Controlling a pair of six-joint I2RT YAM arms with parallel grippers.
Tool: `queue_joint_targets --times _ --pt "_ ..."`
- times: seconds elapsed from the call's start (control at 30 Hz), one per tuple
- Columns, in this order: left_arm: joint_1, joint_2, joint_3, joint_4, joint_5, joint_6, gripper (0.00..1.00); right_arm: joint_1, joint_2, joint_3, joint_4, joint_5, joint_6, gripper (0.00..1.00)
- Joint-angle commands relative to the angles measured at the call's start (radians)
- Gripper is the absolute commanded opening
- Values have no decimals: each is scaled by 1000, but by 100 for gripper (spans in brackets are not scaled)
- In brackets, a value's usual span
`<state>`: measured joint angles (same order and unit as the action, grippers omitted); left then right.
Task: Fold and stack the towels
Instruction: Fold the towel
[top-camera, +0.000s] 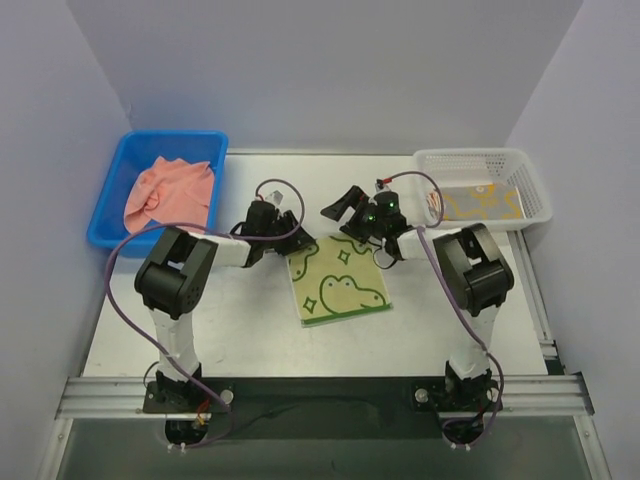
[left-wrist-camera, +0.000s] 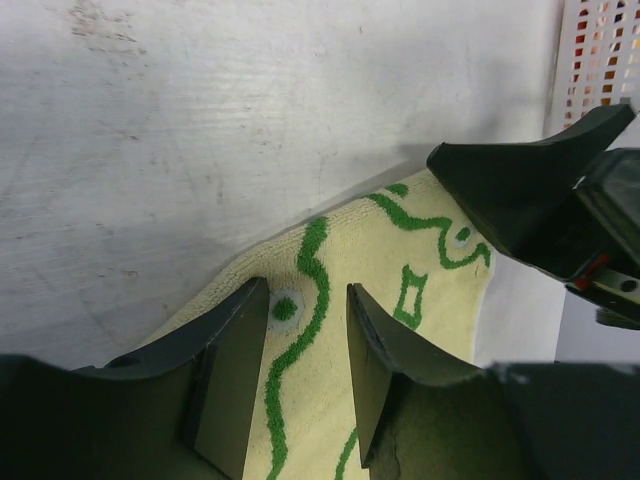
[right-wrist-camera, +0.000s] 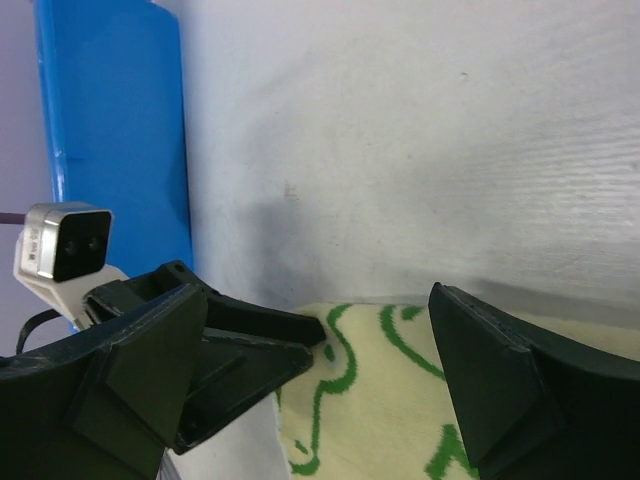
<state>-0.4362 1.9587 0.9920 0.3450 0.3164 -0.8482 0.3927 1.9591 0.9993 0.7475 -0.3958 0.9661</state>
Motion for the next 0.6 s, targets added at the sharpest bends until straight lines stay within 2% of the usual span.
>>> queue_joint_targets --times 0.0,0.37,0.57 --pt "25 6 -56 72 -7 -17 48 -21 18 -37 49 29 -6 100" --pt "45 3 -147 94 -10 -22 46 -107 58 -183 200 67 2 100" --pt "44 23 -128 92 35 -17 45 -130 -14 -142 165 57 -39 99"
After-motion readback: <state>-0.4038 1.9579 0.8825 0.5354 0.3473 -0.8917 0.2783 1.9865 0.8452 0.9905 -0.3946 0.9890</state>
